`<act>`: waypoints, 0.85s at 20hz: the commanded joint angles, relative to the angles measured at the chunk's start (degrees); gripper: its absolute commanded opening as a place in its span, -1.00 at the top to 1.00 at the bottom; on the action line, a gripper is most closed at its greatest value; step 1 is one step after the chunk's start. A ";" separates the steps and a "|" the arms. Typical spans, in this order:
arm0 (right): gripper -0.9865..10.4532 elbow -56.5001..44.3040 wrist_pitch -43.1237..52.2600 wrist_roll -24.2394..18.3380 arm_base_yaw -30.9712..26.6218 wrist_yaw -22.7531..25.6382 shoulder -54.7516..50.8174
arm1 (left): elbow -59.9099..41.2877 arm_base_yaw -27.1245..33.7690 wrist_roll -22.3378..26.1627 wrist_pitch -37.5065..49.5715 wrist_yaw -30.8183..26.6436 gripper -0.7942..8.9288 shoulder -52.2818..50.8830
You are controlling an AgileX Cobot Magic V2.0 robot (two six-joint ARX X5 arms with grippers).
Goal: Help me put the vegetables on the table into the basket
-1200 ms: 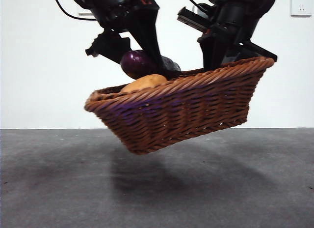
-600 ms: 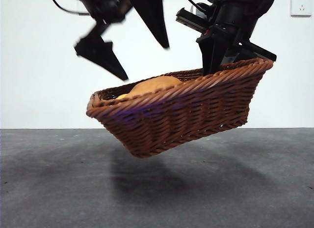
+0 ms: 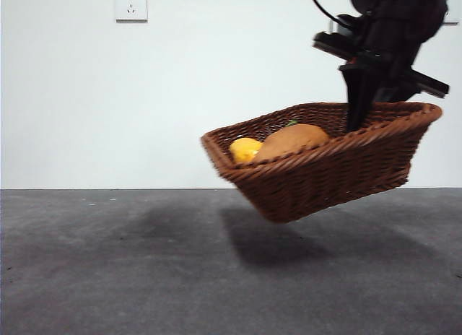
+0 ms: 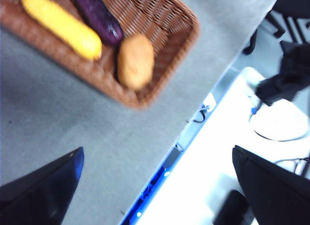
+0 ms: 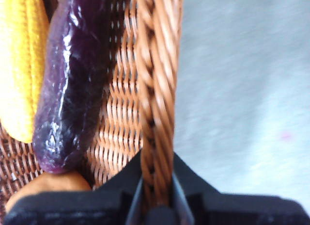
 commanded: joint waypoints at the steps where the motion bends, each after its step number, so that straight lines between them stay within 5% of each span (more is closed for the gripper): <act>1: 0.84 -0.13 0.70 -2.95 -4.35 -0.96 0.59 | -0.35 -0.04 -2.03 -0.04 0.00 0.41 -5.38; 2: 0.84 -0.13 0.66 -3.30 -6.58 -0.98 1.29 | -0.35 -0.04 -2.32 -0.07 0.00 0.79 -7.91; 3: 0.84 -0.13 0.70 -4.24 -8.83 -1.84 2.19 | -0.35 -0.04 -2.60 -0.07 0.00 0.85 -10.23; 9: 0.84 0.39 4.33 -7.52 -16.22 -12.44 10.71 | -0.35 -0.04 -5.09 -0.09 0.07 0.85 -20.02; 17: 0.84 15.43 0.37 -9.46 -16.92 -13.00 24.52 | -0.35 -0.04 -9.86 -0.15 0.11 0.85 -23.67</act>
